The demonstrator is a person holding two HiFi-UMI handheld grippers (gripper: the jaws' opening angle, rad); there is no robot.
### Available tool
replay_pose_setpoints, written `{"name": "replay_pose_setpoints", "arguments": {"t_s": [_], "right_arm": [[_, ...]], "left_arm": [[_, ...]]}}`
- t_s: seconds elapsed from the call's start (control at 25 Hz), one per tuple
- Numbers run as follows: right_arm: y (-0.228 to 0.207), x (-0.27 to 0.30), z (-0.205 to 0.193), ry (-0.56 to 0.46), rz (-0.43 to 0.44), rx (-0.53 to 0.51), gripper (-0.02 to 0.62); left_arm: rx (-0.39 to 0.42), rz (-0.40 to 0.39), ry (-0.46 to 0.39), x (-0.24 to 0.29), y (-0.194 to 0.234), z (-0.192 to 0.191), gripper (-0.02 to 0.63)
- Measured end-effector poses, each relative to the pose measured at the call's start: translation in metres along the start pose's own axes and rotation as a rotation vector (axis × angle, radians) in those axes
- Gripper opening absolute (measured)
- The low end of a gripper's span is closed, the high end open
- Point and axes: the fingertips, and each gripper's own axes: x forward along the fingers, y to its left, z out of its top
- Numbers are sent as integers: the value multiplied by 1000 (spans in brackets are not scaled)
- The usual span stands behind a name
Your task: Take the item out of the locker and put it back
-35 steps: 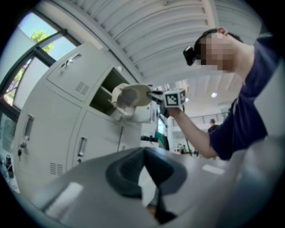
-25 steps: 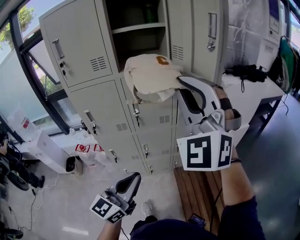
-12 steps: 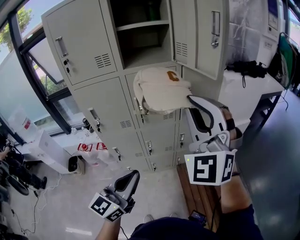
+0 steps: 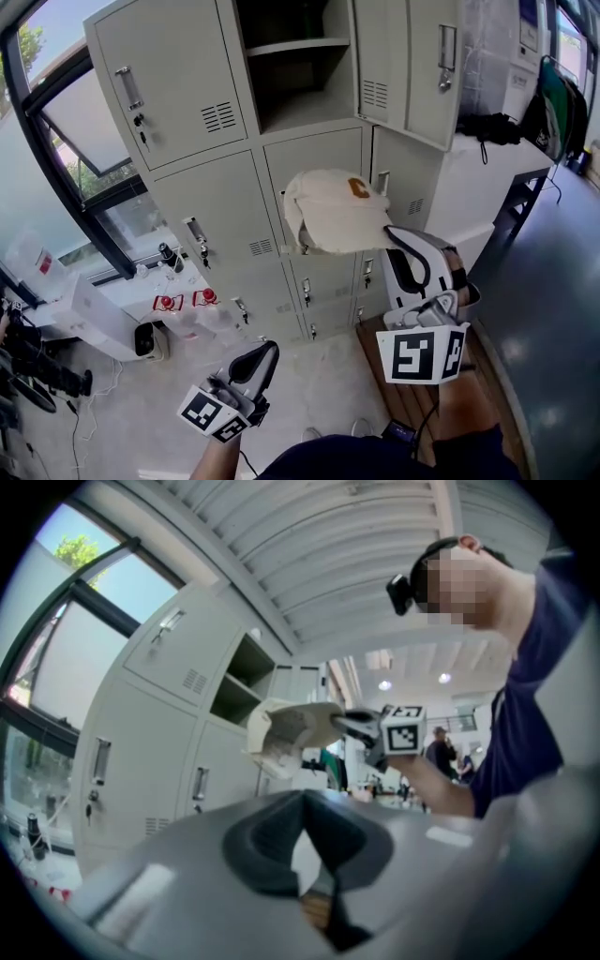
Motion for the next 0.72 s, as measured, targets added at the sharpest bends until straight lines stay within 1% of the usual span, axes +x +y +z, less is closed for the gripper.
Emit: {"name": "replay_pose_setpoints", "arguments": {"t_s": [0.16,0.32,0.72], "right_arm": [[22,-3,6,35,12,0,20],[37,-8,9,64,21,6,21],[40,-16,3,87,27,22,20]], "left_arm": [[-10,-8,-4,-17,15,1,3],[-17,-25,-12,-26,20,1,3],[-30,-38,-32,-26,18,1,3]]}}
